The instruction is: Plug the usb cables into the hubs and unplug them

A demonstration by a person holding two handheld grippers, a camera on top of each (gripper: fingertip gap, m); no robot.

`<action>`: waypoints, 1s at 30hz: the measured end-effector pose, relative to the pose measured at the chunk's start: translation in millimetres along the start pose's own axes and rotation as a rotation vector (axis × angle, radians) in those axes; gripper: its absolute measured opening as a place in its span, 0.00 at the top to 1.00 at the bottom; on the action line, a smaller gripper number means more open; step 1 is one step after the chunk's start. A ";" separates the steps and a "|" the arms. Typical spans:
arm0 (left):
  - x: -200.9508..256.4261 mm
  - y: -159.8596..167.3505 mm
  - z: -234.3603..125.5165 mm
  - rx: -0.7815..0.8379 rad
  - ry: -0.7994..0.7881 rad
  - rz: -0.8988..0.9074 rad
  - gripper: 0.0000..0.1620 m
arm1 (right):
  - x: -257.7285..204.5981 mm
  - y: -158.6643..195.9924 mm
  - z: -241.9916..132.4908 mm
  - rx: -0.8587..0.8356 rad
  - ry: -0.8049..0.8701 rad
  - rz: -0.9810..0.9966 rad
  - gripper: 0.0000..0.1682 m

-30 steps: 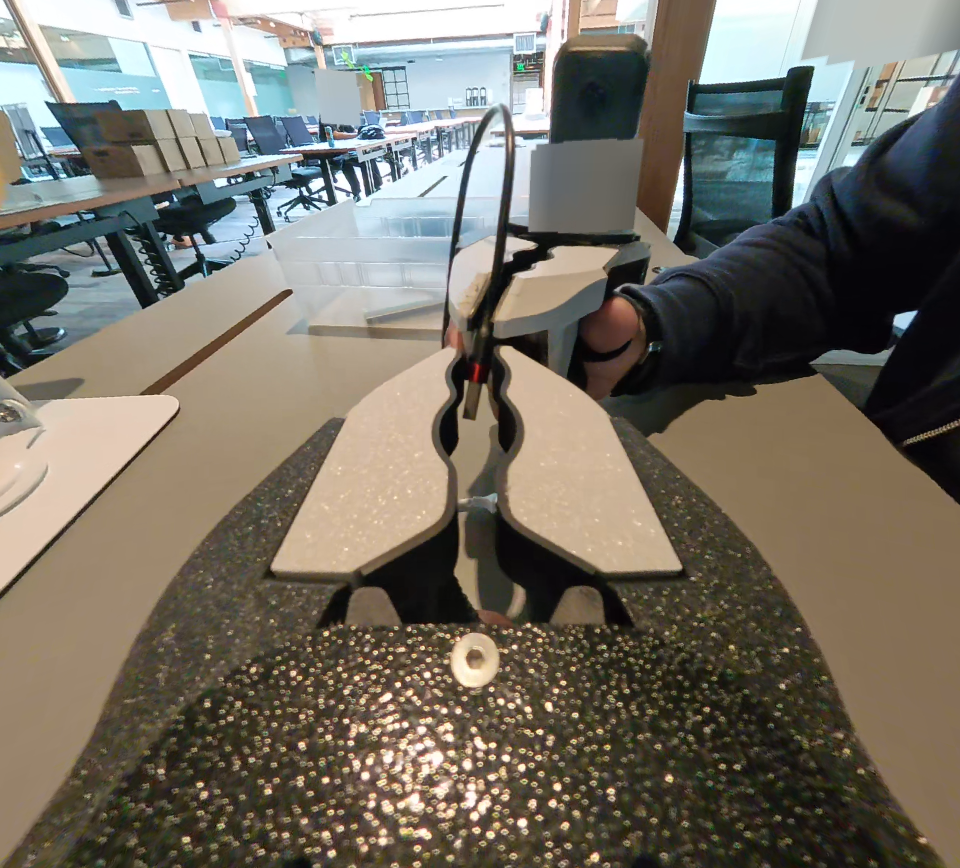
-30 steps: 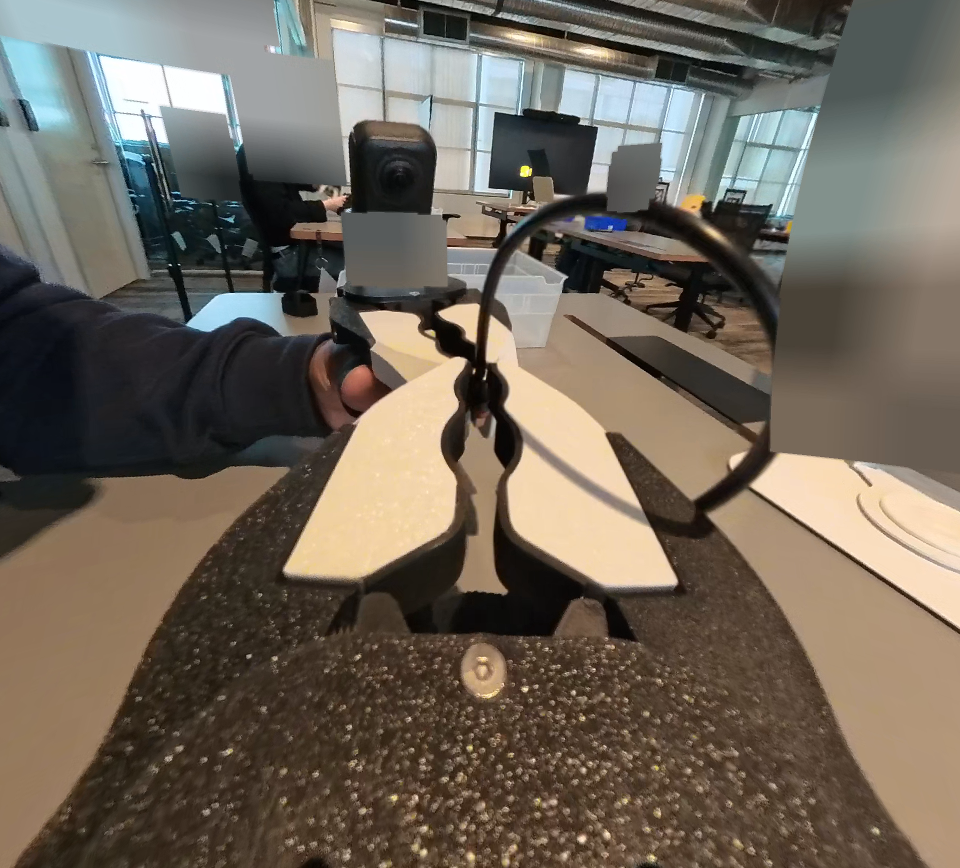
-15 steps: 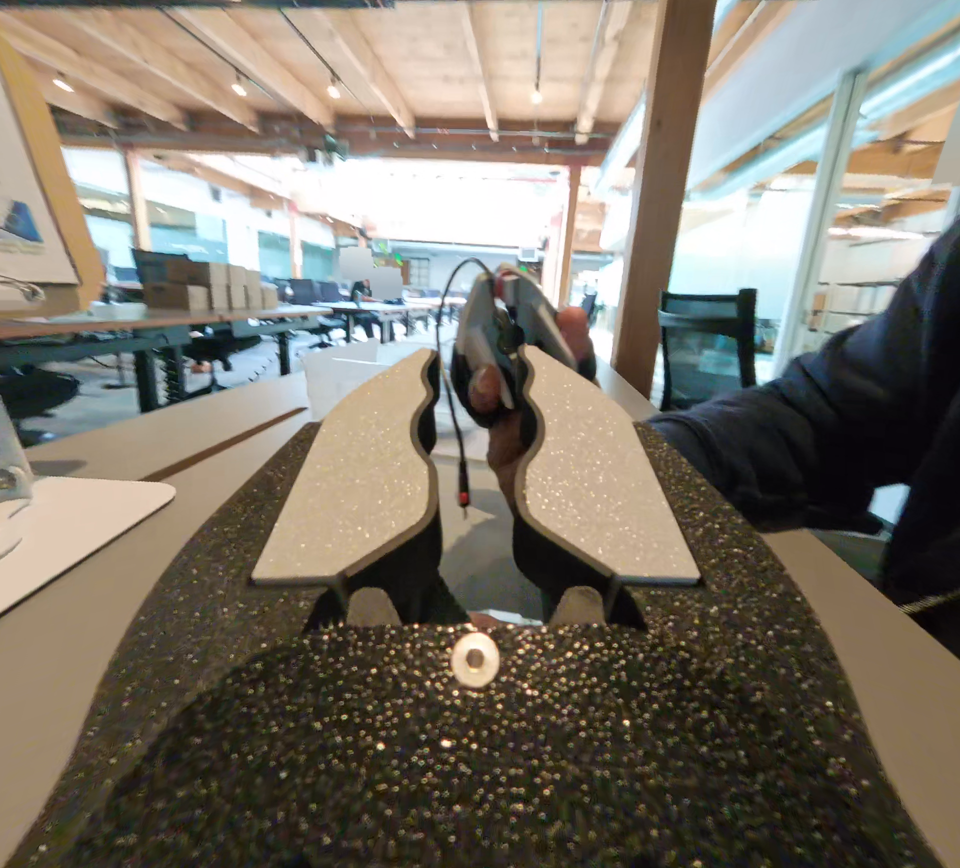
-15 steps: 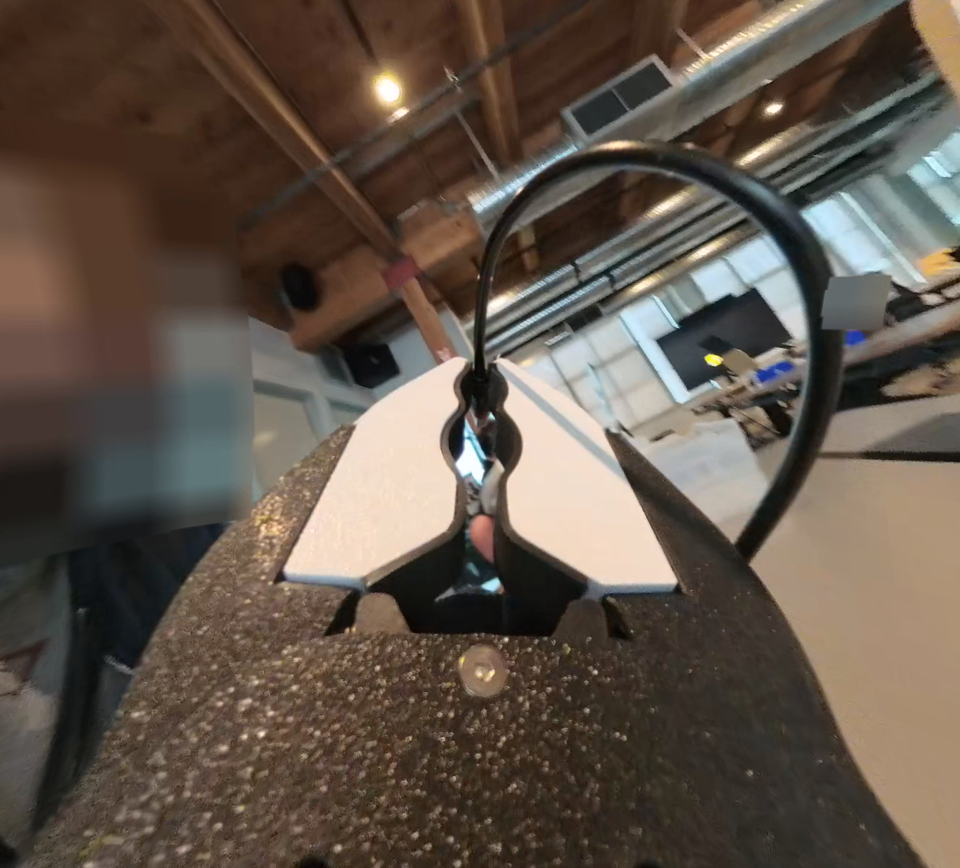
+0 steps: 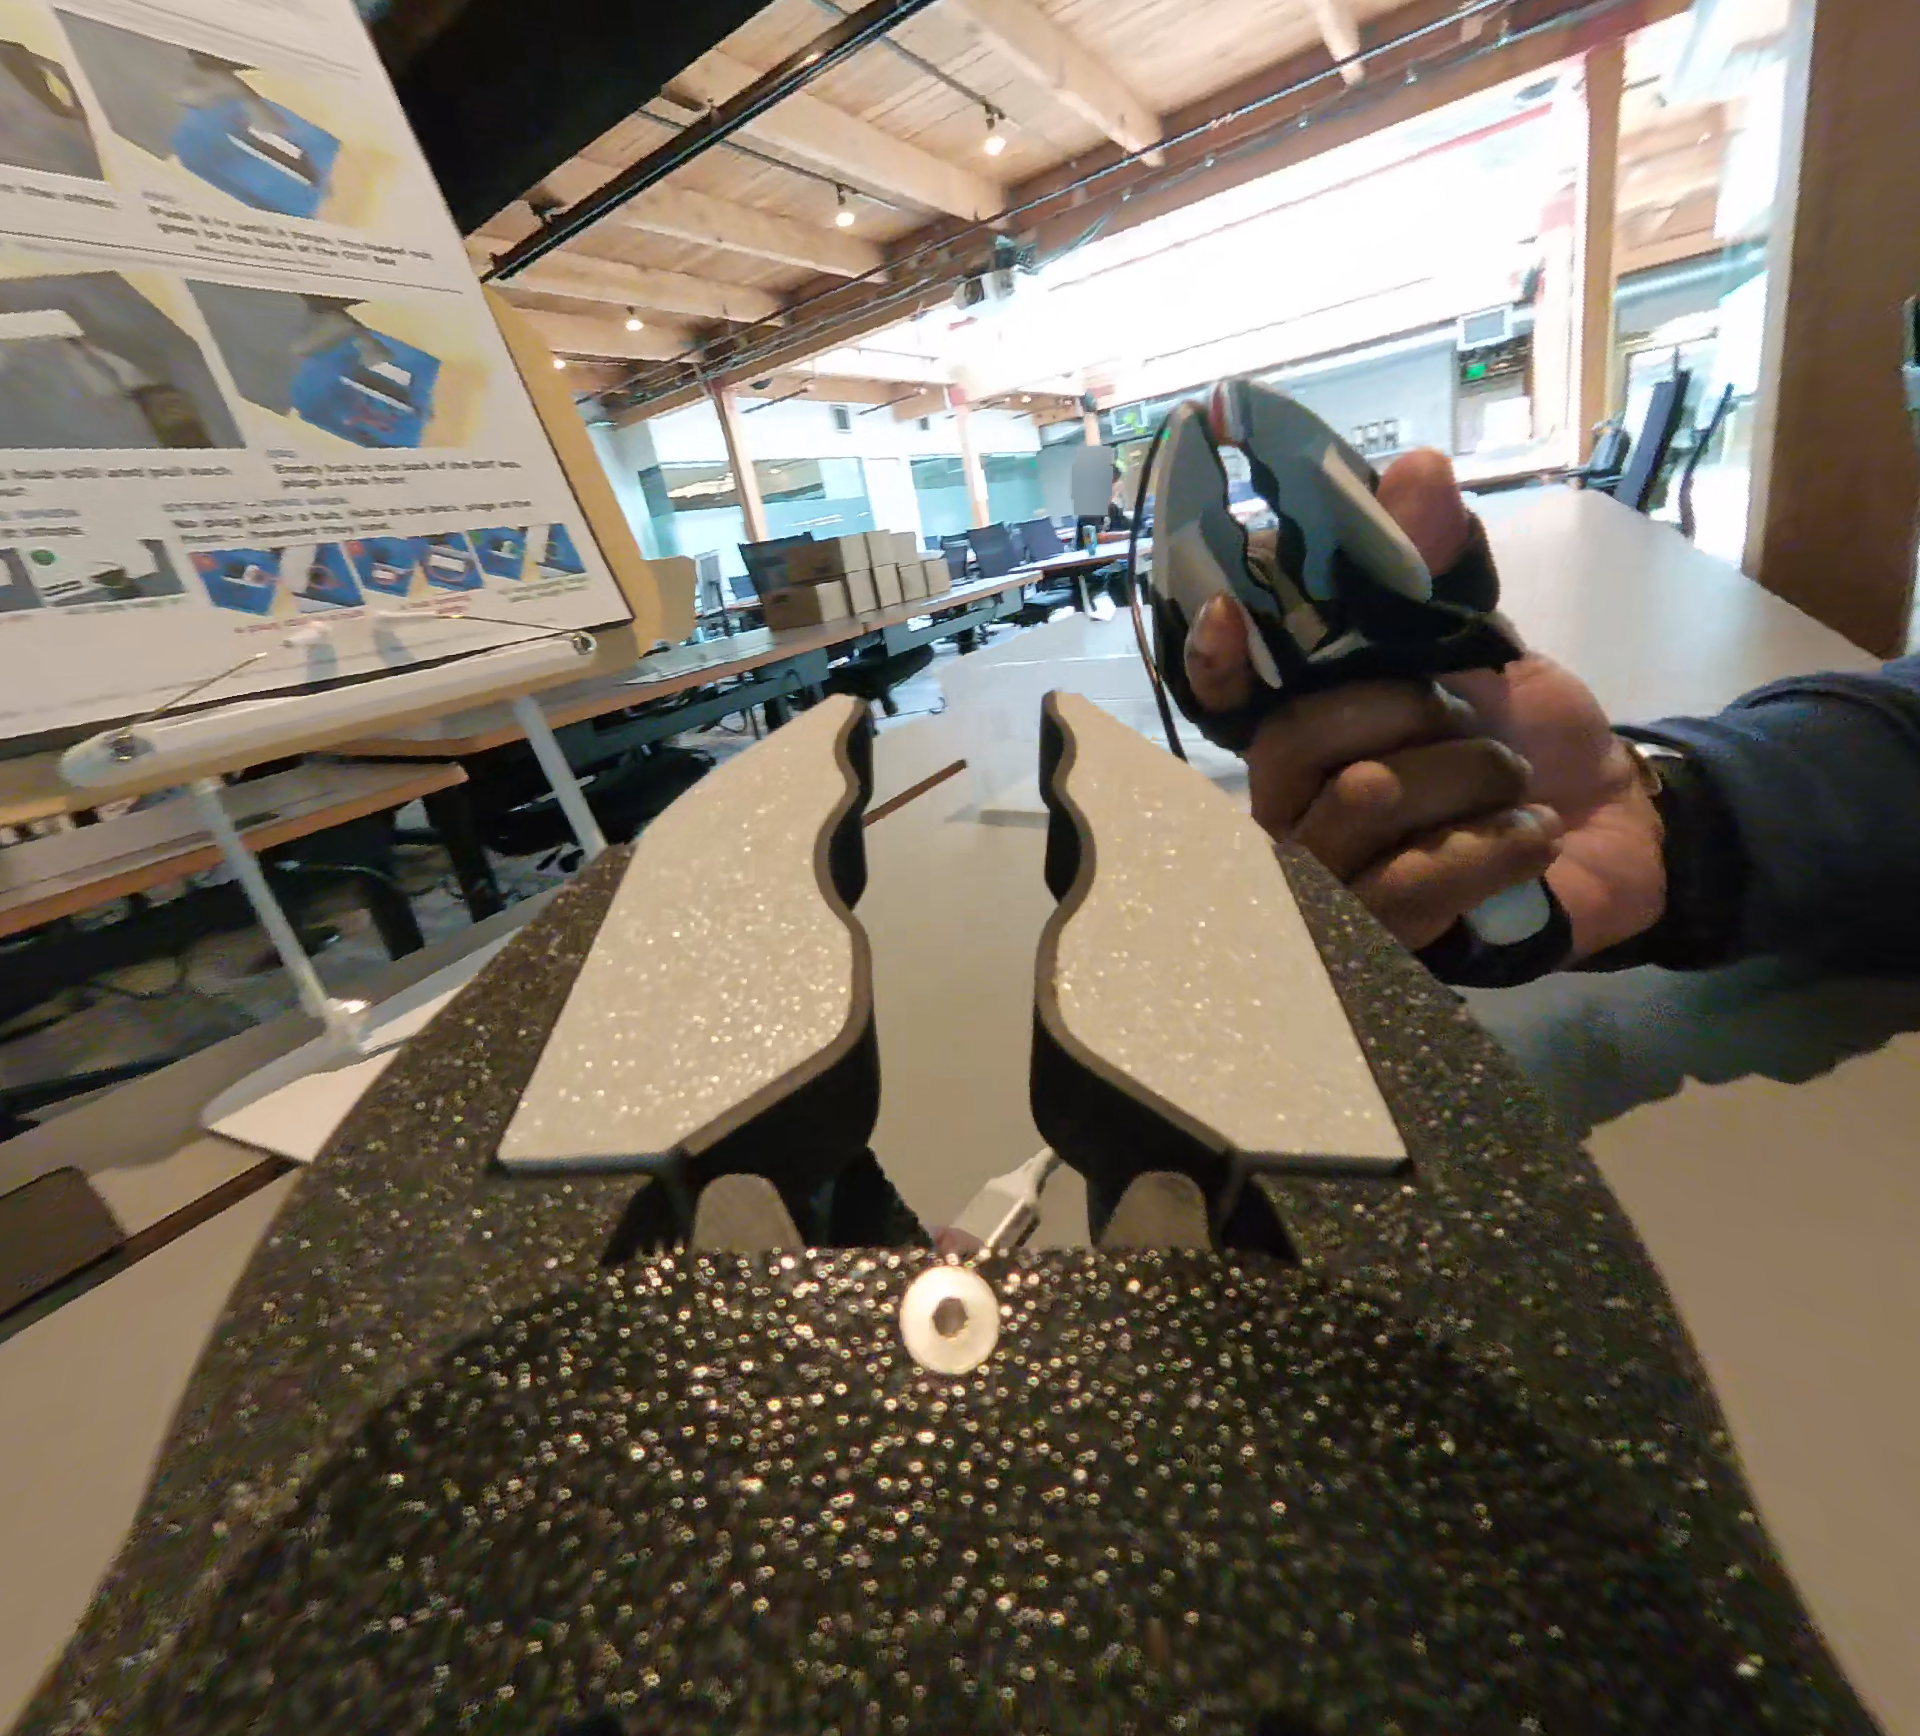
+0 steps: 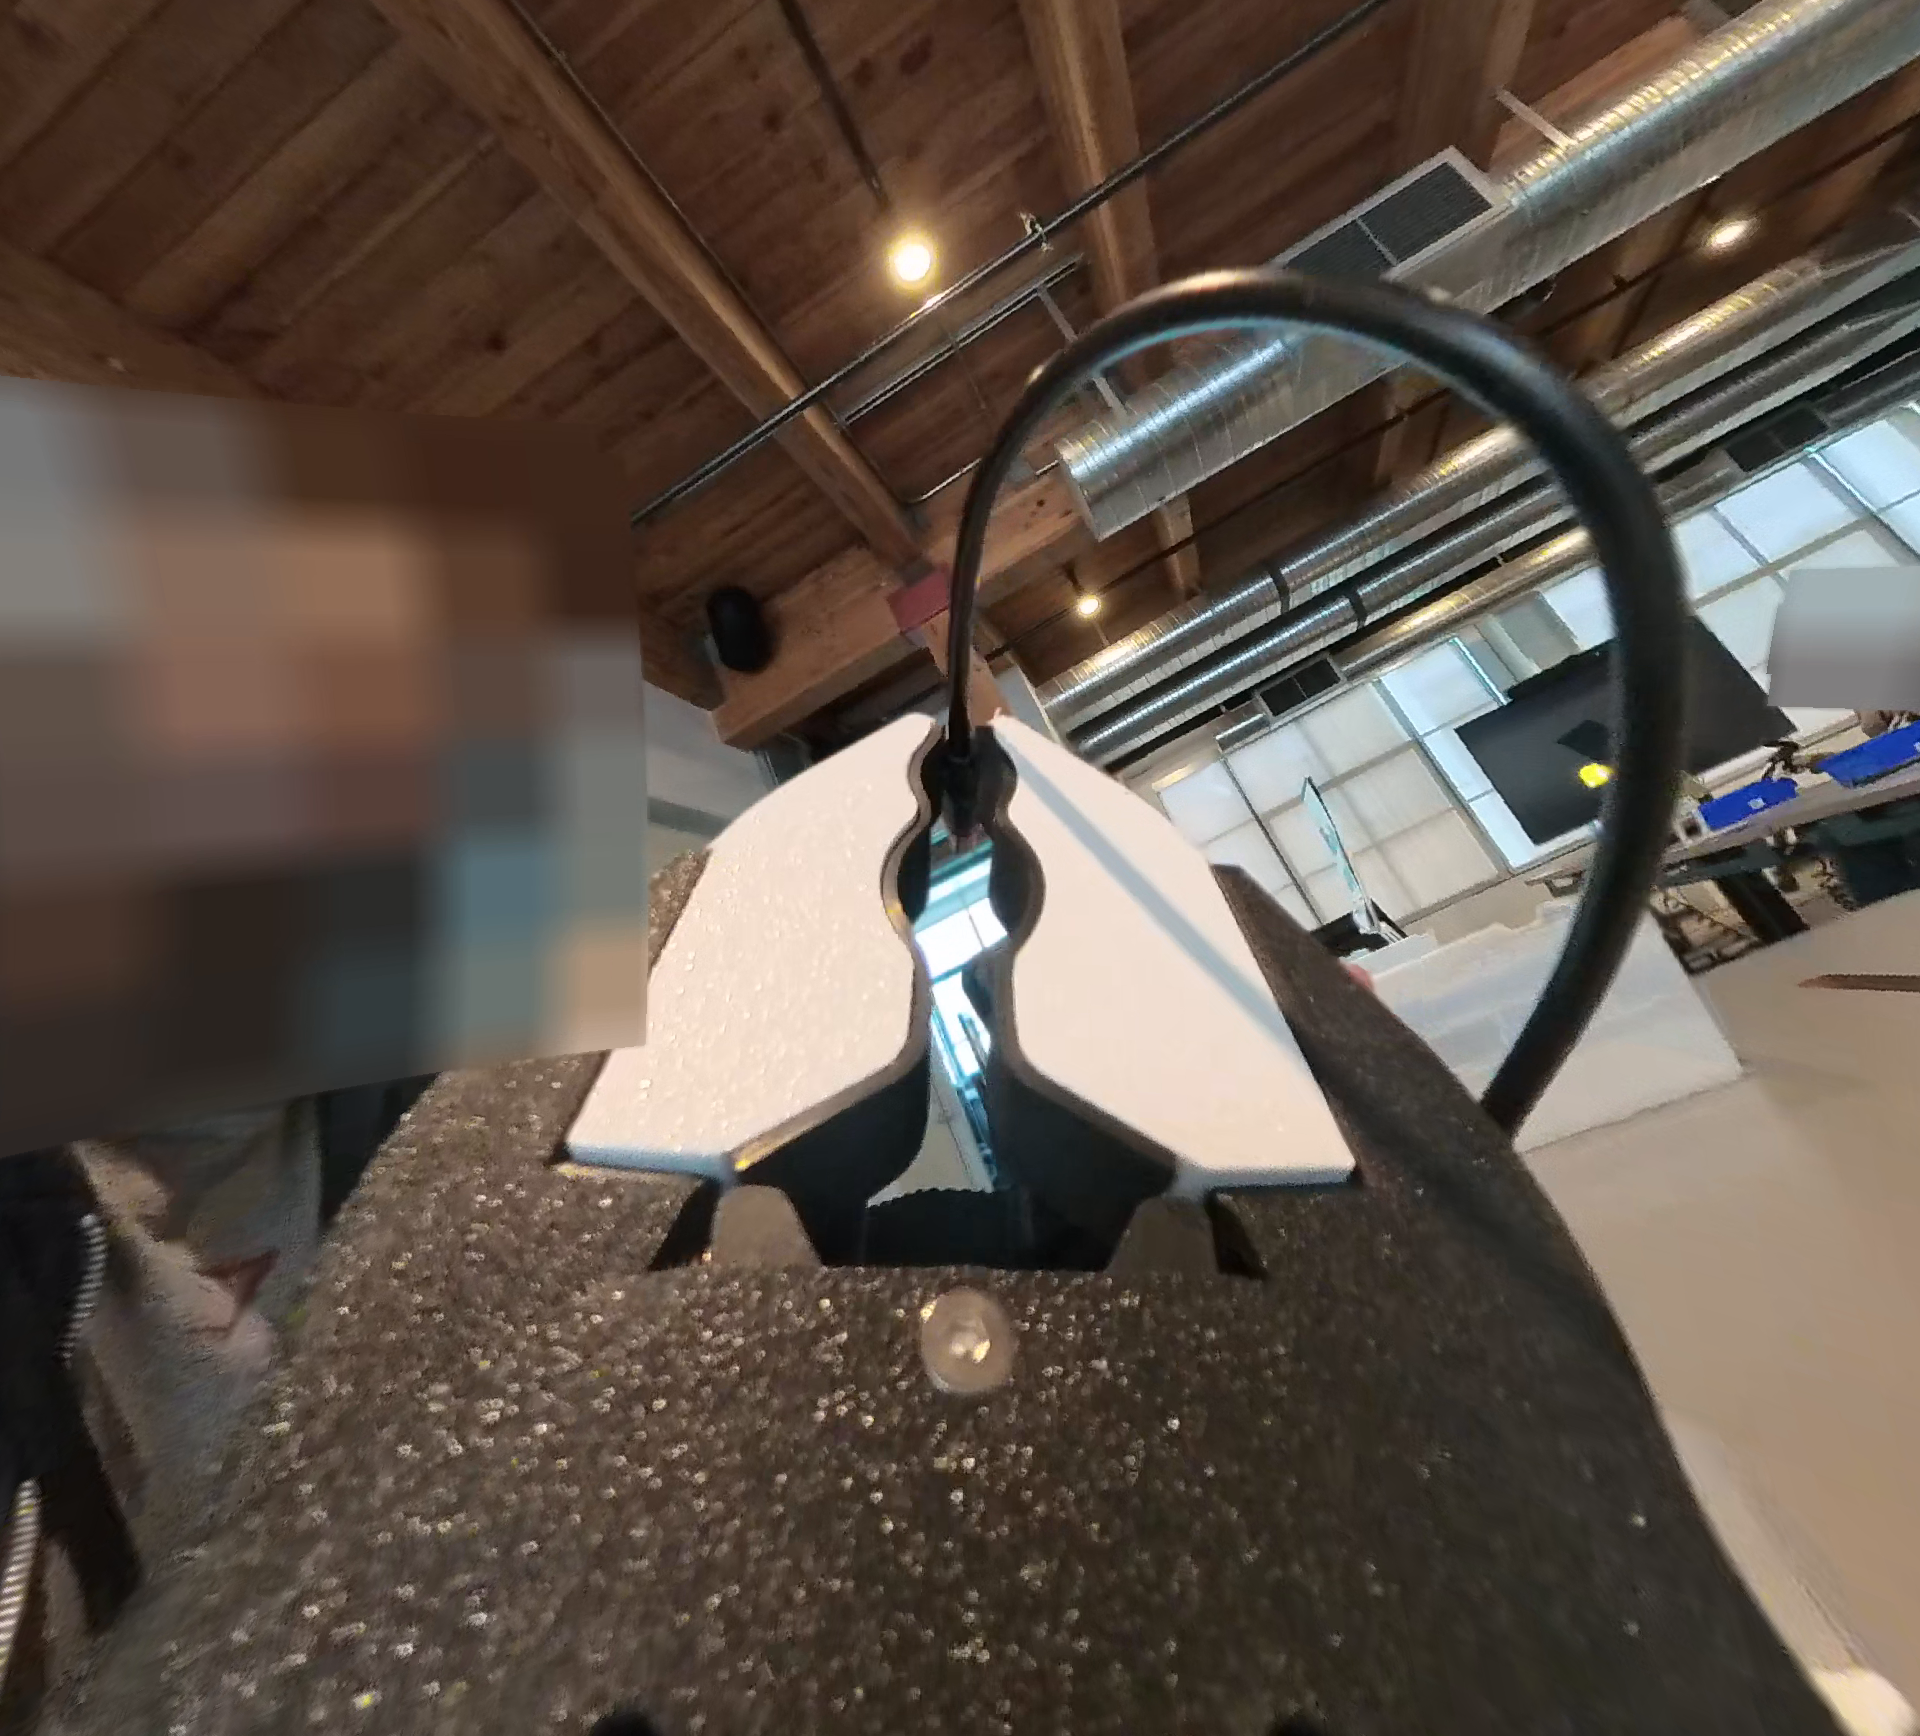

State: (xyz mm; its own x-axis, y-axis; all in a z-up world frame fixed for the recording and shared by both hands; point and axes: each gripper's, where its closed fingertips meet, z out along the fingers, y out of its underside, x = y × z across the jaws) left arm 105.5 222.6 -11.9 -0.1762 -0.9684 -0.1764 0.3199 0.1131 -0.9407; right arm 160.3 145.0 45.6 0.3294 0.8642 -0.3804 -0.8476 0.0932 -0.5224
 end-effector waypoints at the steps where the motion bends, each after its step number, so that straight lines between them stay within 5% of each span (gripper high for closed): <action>1: -3.3 -2.1 -2.9 0.008 -0.019 -0.005 0.81 | 3.8 -0.8 -3.7 0.009 0.008 0.011 0.97; 11: -73.5 2.4 -37.0 -0.031 -0.226 0.026 0.82 | 18.9 13.9 -16.5 -0.006 0.044 0.076 0.97; 17: -74.3 0.8 -37.4 -0.005 -0.212 -0.056 0.82 | 17.3 12.4 -17.6 -0.007 0.054 0.053 0.97; 24: -24.7 -13.7 -13.7 0.034 -0.073 -0.109 0.82 | 6.1 15.5 -7.5 0.015 0.072 0.035 0.97; 30: 82.2 -74.0 4.8 0.217 0.166 -0.338 0.81 | -53.9 32.4 6.2 0.072 -0.066 0.105 0.97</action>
State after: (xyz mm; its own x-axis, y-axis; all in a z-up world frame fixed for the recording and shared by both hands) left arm 71.8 133.6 44.6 -0.4462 -0.8922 0.0701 0.4039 -0.2707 -0.8739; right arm 112.5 104.5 53.9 0.2109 0.9015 -0.3779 -0.9045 0.0334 -0.4251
